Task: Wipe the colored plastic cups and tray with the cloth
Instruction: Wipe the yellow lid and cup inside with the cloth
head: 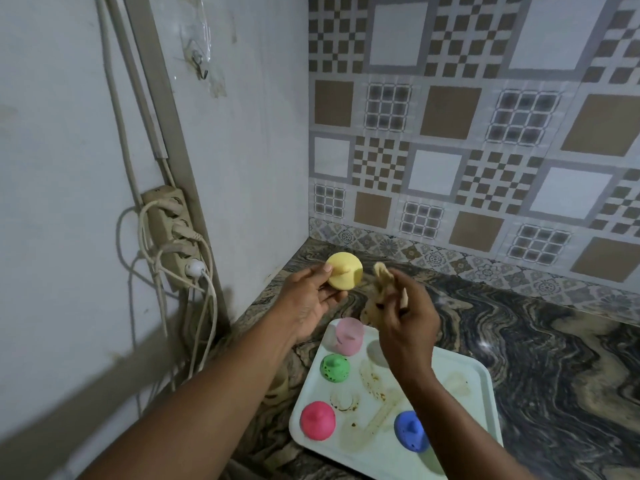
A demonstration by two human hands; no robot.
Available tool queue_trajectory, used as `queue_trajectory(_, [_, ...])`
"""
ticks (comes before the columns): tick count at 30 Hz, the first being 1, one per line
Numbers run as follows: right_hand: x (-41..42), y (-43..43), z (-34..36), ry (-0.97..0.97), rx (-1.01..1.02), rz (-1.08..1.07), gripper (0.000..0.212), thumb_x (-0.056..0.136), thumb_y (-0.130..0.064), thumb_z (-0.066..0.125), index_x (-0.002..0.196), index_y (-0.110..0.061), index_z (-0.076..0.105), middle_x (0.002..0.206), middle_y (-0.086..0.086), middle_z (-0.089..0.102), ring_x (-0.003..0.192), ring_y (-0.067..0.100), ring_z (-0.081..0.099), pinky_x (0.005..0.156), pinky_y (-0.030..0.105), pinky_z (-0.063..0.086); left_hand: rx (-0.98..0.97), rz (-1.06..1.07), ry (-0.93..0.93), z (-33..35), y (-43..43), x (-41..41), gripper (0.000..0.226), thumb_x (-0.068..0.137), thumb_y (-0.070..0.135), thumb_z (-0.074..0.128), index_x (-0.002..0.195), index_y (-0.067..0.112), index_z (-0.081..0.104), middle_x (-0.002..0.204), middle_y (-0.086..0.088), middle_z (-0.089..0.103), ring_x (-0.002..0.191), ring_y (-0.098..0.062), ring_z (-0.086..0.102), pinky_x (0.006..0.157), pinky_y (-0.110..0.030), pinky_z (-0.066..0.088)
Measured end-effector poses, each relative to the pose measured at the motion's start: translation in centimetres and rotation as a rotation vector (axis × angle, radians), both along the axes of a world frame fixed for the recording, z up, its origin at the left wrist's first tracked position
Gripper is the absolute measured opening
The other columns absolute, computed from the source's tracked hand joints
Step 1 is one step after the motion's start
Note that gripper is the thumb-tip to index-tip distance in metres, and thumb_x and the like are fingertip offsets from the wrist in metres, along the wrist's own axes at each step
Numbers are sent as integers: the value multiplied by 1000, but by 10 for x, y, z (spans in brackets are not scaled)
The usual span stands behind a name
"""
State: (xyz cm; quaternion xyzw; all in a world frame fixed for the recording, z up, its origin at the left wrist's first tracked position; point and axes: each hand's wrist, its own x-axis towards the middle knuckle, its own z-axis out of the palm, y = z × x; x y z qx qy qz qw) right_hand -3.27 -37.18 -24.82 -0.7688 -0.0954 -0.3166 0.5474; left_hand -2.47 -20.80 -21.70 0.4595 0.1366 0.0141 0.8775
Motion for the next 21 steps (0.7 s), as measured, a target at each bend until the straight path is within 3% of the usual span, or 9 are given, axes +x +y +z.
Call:
queue_trajectory(2, [3, 12, 9, 14, 9, 50, 32, 95, -3, 61, 122, -17, 71, 109, -1, 69, 96, 11, 63, 81, 23, 48, 2, -95, -19, 0, -3, -4, 16, 100, 9, 56, 111, 1, 63, 109, -23, 70, 91, -31, 72, 75, -40, 62])
queue_trajectory(6, [-2, 24, 2, -38, -112, 101, 32, 95, -1, 60, 121, -15, 72, 110, -2, 68, 98, 9, 63, 82, 17, 48, 14, -174, 33, -3, 1, -8, 34, 99, 20, 59, 123, -4, 62, 119, -31, 66, 98, -35, 69, 75, -45, 62])
queue_trajectory(9, [-6, 18, -15, -30, -206, 167, 32, 94, 1, 61, 120, -14, 73, 108, -3, 68, 94, 7, 64, 78, 19, 50, 95, -83, 27, -6, 11, -10, 23, 100, 13, 57, 115, -3, 62, 118, -30, 65, 99, -35, 66, 78, -46, 61])
queue_trajectory(12, [-18, 11, -35, 53, -356, 238, 34, 87, 2, 64, 110, -20, 76, 94, -7, 70, 81, 7, 65, 65, 19, 47, 52, -11, -14, -7, 24, -10, 7, 100, 11, 56, 99, 8, 62, 108, -15, 67, 100, -32, 64, 90, -46, 53])
queue_trajectory(15, [-12, 13, -19, 120, -72, 71, 35, 88, 2, 68, 113, -21, 75, 95, -8, 73, 82, -1, 66, 67, 9, 43, 246, -62, -54, -6, 28, -12, 8, 100, 13, 56, 98, 13, 64, 104, -9, 65, 98, -25, 59, 77, -34, 52])
queue_trajectory(17, [-6, 23, 5, 28, -40, 14, 30, 94, -3, 62, 118, -18, 73, 101, -3, 72, 87, 6, 64, 74, 16, 47, 327, -108, -72, -9, 22, -15, 10, 101, 14, 56, 100, 13, 66, 103, -10, 66, 96, -23, 60, 76, -32, 56])
queue_trajectory(19, [-6, 35, 19, -78, -185, 74, 34, 93, 0, 59, 119, -14, 74, 105, 1, 69, 92, 12, 62, 77, 24, 49, 334, -144, -97, -12, 16, -18, 13, 102, 14, 55, 104, 11, 67, 106, -14, 69, 98, -23, 65, 87, -35, 59])
queue_trajectory(21, [-7, 37, 13, -45, -307, 125, 35, 89, 2, 61, 117, -14, 75, 102, 4, 70, 90, 18, 64, 75, 30, 53, 379, -140, -124, -15, 18, -21, 15, 102, 13, 54, 110, 8, 66, 113, -18, 68, 102, -23, 65, 90, -36, 59])
